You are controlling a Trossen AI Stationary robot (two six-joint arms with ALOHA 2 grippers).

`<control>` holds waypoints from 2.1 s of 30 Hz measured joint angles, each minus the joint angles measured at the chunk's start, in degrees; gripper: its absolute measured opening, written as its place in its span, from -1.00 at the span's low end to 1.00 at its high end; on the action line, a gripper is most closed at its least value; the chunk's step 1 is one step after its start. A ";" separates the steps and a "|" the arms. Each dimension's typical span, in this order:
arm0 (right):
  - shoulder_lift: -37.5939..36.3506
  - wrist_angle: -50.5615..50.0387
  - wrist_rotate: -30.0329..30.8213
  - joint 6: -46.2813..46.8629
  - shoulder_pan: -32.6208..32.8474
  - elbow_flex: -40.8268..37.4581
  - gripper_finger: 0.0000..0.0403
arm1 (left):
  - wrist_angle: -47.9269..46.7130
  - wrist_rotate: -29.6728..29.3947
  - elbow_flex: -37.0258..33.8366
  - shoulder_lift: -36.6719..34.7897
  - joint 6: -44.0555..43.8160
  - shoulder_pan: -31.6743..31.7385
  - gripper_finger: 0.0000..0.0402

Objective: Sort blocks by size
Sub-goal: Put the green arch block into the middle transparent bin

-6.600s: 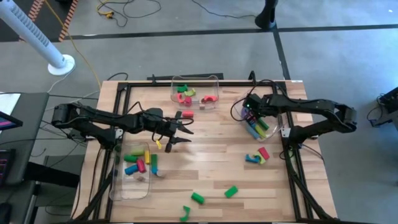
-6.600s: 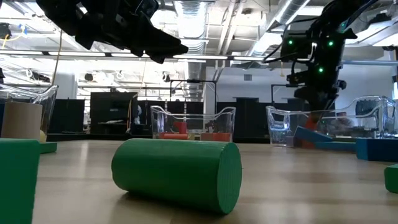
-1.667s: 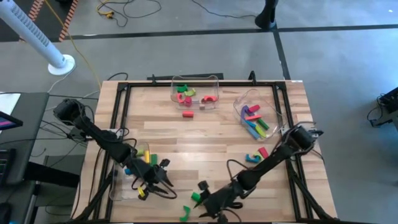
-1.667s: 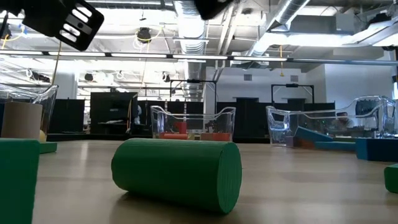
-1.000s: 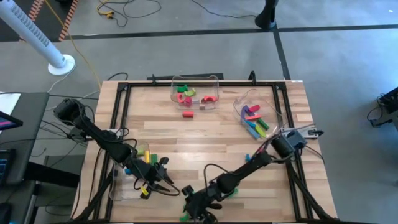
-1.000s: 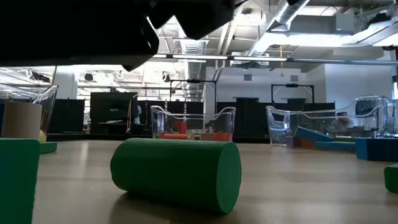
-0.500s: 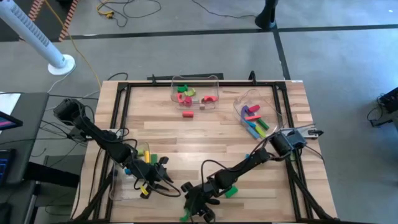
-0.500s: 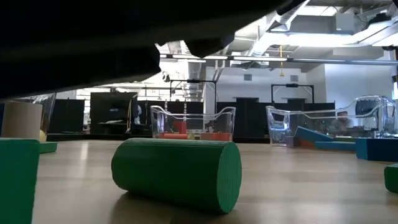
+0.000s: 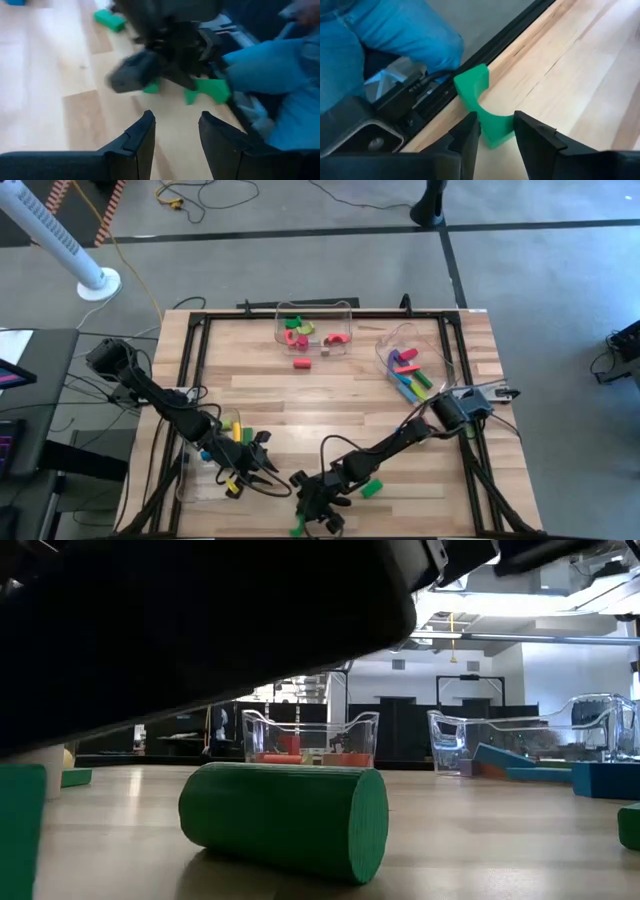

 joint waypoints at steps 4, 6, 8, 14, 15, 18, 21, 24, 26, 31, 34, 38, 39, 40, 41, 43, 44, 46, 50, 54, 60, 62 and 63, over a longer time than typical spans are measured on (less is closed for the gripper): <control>-1.23 -3.29 0.80 2.10 -0.02 0.01 -0.28 | 1.57 4.43 0.00 0.00 -1.66 -0.02 -0.29; -2.31 -5.70 3.11 2.33 0.00 -0.20 -0.31 | 2.02 5.77 0.00 0.00 -2.57 -0.28 -0.29; -3.71 -8.22 7.17 1.71 0.03 -0.23 -0.33 | 2.40 5.77 0.00 0.00 -3.03 -0.65 -0.29; -7.44 -14.54 13.13 1.36 0.31 -0.16 -0.38 | 5.14 4.32 0.00 0.00 -3.44 -1.94 -0.29; -7.63 -14.12 13.11 1.01 0.31 -0.19 -0.39 | 4.95 3.85 0.00 0.00 -3.44 -2.02 -0.29; -8.03 -9.52 10.54 -0.14 0.70 -0.23 -0.38 | 4.63 2.79 0.00 0.00 -3.44 -2.24 -0.29; -7.37 -5.22 9.06 -0.43 1.24 -0.15 -0.31 | 4.68 2.31 0.00 0.00 -3.31 -2.23 -0.29; -5.79 -4.29 8.61 1.72 1.34 -0.23 -0.15 | 4.71 2.31 0.00 0.00 -3.34 -2.28 -0.29; -5.46 -4.71 8.52 3.11 1.14 -0.28 -0.01 | 4.65 2.18 0.00 0.00 -3.36 -2.53 -0.29; -5.57 -2.98 8.44 7.35 0.15 -0.25 0.27 | 4.29 0.55 0.00 0.00 -3.37 -2.89 -0.29; -5.57 -2.53 8.45 7.77 0.15 -0.25 0.31 | 4.27 -0.03 0.00 0.56 -3.03 -2.86 -0.29; -4.77 -4.28 9.25 8.38 0.33 -0.43 0.29 | 6.62 0.94 0.00 5.22 -2.52 -2.86 -0.29; -4.64 -5.82 9.38 8.82 0.35 -0.57 0.28 | 8.07 1.44 0.00 7.09 -2.44 -2.86 -0.29; -4.61 -7.19 9.39 9.34 0.35 -0.64 0.27 | 9.42 2.06 0.02 9.04 -2.39 -2.86 -0.29; -4.61 -8.13 9.59 10.08 0.37 -0.62 0.25 | 10.32 2.72 0.02 10.64 -2.30 -2.86 -0.29; -5.51 -12.08 10.41 11.81 0.55 -0.58 0.22 | 11.68 3.85 0.66 13.75 -1.83 -2.86 -0.29; -6.02 -13.99 10.47 12.47 0.65 -0.58 0.21 | 11.89 4.12 1.41 14.83 -1.15 -2.86 -0.29; -7.32 -16.97 10.96 13.43 0.97 -0.58 0.19 | 11.53 4.08 3.08 16.50 0.67 -2.86 -0.29; -10.37 -21.65 11.10 15.32 2.12 -0.49 0.17 | 6.99 2.70 6.94 20.34 5.91 -2.72 -0.29; -13.10 -28.08 12.34 18.86 3.24 -0.49 0.16 | 3.04 1.06 11.02 25.01 9.86 -1.64 -0.27; -15.89 -33.97 18.16 22.53 6.05 -0.49 0.16 | 1.57 1.09 14.51 27.08 13.62 -1.31 -0.06; -16.39 -34.90 19.09 23.35 7.13 -0.49 0.16 | 0.84 1.21 15.52 27.08 13.80 -1.33 0.03; -16.51 -35.14 19.32 23.69 7.50 -0.49 0.16 | 0.59 1.24 15.99 27.08 14.22 -1.33 0.07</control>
